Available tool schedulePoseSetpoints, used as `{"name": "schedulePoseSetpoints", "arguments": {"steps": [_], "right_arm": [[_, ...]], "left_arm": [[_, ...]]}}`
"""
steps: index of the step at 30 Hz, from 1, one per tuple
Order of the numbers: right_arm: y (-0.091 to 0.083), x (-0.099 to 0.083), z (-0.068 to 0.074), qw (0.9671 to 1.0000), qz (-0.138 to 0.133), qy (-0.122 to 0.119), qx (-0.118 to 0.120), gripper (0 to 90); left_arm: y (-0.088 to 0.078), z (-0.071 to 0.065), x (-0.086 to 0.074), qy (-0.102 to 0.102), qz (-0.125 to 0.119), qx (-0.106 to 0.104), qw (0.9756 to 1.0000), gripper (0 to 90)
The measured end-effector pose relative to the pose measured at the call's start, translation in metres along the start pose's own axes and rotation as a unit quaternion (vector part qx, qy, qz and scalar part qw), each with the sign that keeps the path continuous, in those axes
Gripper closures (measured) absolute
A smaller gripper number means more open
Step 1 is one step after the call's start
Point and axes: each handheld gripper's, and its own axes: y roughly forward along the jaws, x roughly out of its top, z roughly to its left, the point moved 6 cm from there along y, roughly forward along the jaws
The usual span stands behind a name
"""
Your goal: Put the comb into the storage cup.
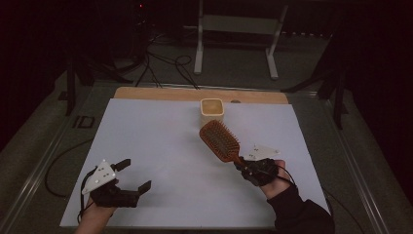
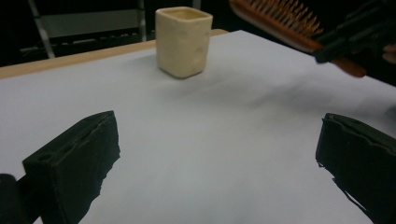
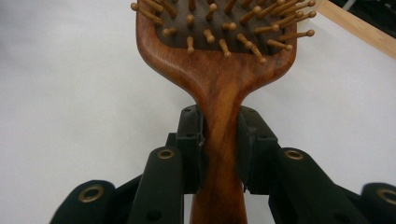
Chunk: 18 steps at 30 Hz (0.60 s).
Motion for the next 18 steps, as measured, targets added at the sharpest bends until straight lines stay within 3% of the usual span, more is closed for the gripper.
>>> {"name": "schedulePoseSetpoints", "arguments": {"steps": [3, 9, 12, 18], "right_arm": [[0.000, 0.000, 0.001, 0.9999, -0.008, 0.006, -0.002, 73.1], [-0.001, 0.001, 0.002, 0.9999, -0.014, -0.001, -0.006, 73.1], [-0.002, 0.002, 0.004, 0.9998, -0.017, -0.002, -0.005, 73.1], [-0.001, 0.002, 0.006, 0.9998, -0.015, -0.009, -0.009, 73.1]], "left_arm": [[0.006, -0.005, 0.013, -0.009, 0.003, -0.004, 0.9999, 0.0], [0.020, -0.012, 0.039, -0.042, -0.003, -0.043, 0.9982, 0.0], [0.028, -0.015, 0.050, -0.040, 0.001, -0.045, 0.9982, 0.0], [0.045, -0.018, 0.069, -0.059, -0.008, -0.065, 0.9961, 0.0]]}}
